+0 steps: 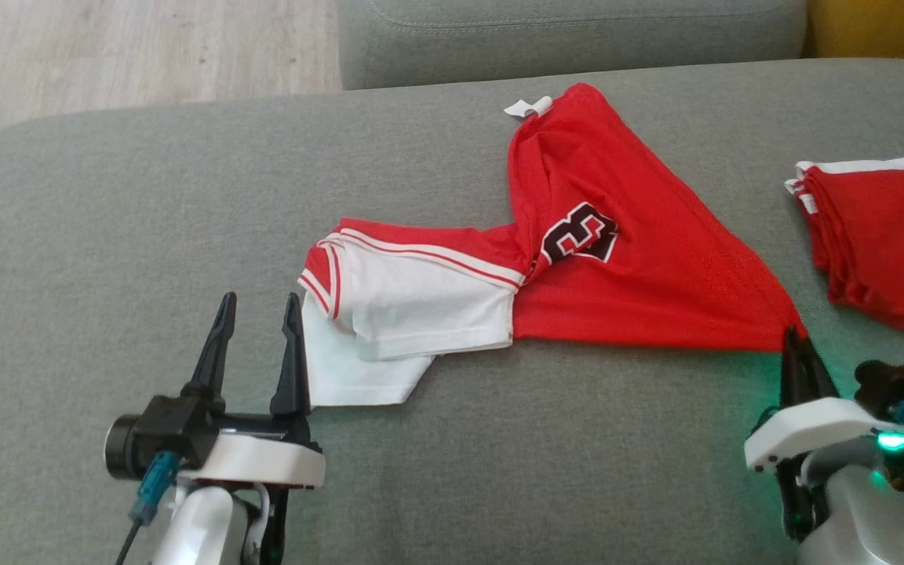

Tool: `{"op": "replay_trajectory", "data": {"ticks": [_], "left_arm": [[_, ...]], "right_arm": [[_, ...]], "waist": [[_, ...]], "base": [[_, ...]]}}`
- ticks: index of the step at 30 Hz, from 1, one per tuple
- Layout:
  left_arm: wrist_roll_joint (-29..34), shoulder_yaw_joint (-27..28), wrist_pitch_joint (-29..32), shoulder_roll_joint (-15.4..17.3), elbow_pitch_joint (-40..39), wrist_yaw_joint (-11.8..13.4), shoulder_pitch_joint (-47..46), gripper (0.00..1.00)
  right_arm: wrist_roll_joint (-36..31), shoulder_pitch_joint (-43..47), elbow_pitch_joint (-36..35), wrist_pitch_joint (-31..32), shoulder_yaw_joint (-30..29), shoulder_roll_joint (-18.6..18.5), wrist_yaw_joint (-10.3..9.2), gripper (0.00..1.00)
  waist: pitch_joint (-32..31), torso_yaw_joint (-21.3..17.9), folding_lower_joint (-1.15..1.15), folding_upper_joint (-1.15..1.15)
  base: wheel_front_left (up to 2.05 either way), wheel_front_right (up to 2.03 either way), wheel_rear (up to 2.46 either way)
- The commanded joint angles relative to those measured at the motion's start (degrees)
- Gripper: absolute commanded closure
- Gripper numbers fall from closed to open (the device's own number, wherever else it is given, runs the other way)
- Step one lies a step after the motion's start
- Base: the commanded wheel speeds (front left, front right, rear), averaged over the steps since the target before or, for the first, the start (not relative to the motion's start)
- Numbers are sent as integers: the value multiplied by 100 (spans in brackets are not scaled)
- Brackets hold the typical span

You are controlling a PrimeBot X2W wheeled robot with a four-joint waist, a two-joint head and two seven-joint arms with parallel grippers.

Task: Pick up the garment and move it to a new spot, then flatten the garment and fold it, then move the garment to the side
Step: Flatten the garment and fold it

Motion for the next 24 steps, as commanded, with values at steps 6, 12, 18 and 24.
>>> {"op": "replay_trajectory", "data": {"ticks": [6,12,18,24], "left_arm": [[133,249,-29,-15,-155,-95,-124,0],[339,82,-29,-2,-128,-259,-277,0],[622,-843,288,39,276,-668,-583,0],[877,-1499,623,151,801,-751,-996,0]], "right_arm": [[372,109,-1327,-79,496,-25,-4,0],[572,747,-2621,-79,812,-25,-4,0],[612,1026,-2980,-79,964,-25,-4,0],[703,950,-3060,-80,1102,-25,-4,0]], "waist": [[21,-124,0,0],[125,-282,0,0],[306,-501,0,0],[508,-779,0,0]], "base": [[0,0,0],[0,0,0],[0,0,0],[0,0,0]]}}
